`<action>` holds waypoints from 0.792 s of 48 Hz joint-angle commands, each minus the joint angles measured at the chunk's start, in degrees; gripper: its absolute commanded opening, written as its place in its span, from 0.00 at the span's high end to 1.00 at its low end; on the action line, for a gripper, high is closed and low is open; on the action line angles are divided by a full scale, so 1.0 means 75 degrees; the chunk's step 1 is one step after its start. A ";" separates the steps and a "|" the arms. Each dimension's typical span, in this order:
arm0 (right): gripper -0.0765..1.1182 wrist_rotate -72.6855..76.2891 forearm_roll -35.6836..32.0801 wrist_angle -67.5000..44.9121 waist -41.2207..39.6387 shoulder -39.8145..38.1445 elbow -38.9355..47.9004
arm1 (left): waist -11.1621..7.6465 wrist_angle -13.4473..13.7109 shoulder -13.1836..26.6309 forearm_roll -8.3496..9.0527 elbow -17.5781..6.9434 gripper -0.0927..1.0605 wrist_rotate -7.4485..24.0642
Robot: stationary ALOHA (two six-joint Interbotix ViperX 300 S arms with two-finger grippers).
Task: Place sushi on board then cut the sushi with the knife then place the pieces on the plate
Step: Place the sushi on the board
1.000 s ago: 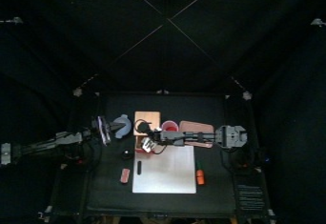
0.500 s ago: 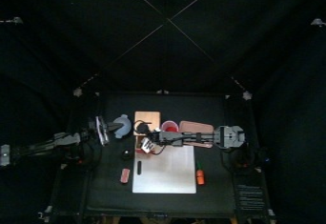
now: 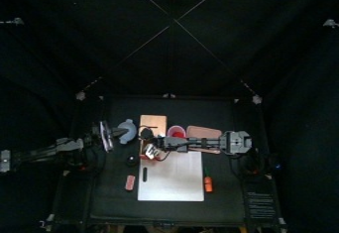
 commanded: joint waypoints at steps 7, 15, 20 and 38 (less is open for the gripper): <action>0.32 0.0000 -0.0059 0.0059 -0.0152 -0.0152 -0.0199 | -0.0023 -0.0070 0.0012 0.0023 -0.0129 0.86 0.0012; 0.41 -0.0012 -0.0059 0.0070 -0.0141 -0.0188 -0.0281 | -0.0023 -0.0070 0.0012 0.0012 -0.0117 0.86 0.0012; 0.41 -0.0023 -0.0070 0.0164 -0.0105 -0.0270 -0.0375 | -0.0023 -0.0070 0.0012 0.0012 -0.0117 0.86 0.0012; 0.41 -0.0023 -0.0656 0.0773 0.0199 -0.0832 -0.1008 | -0.0023 -0.0059 0.0023 0.0012 -0.0117 0.86 0.0012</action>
